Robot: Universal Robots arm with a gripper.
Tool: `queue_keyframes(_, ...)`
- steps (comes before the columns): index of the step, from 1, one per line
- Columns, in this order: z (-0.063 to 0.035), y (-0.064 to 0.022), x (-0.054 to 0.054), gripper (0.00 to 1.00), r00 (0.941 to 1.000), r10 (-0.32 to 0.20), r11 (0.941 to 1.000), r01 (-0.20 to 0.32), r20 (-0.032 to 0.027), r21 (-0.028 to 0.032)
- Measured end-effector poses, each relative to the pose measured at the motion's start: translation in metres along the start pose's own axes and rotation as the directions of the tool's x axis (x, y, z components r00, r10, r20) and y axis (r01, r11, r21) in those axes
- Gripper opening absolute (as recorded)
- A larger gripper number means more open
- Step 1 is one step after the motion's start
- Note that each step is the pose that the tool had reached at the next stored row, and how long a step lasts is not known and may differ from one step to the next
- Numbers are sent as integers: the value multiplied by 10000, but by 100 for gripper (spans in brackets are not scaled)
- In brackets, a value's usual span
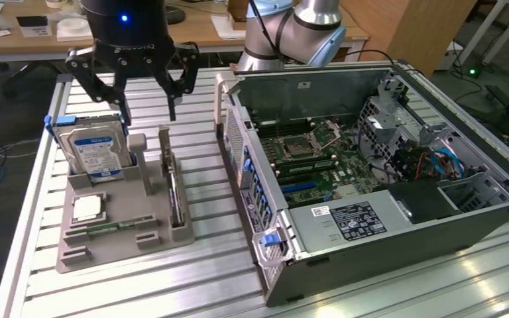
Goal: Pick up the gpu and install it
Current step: 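Pick up the gpu and move the gpu toward the slot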
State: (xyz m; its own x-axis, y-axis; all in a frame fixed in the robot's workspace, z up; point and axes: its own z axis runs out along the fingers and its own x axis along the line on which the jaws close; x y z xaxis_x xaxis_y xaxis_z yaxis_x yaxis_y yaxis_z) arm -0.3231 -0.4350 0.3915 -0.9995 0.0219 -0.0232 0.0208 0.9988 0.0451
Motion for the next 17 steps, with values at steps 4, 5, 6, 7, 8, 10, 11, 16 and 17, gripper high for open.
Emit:
queue_keyframes(4, 38, 29, 2, 71, 10000, -3, 9999, 3, 0, 112)
queue_keyframes(5, 51, 43, 2, 71, 10000, -14, 9999, 14, 0, 138)
queue_keyframes(6, 67, 51, 3, 71, 10000, -56, 9999, 56, 0, 141)
queue_keyframes(7, 81, 56, 4, 71, 9999, -127, 9998, 127, -2, 140)
queue_keyframes(8, 92, 59, 3, 71, 9998, -223, 9997, 223, -6, 137)
queue_keyframes(10, 111, 63, 4, 71, 9991, -421, 9990, 421, -17, 134)
queue_keyframes(11, 122, 68, 5, 71, 9988, -496, 9987, 496, -20, 134)
queue_keyframes(16, 209, 117, 8, 71, 9983, -576, 9982, 577, -23, 133)
queue_keyframes(17, 229, 122, 8, 71, 9983, -576, 9983, 576, -23, 132)
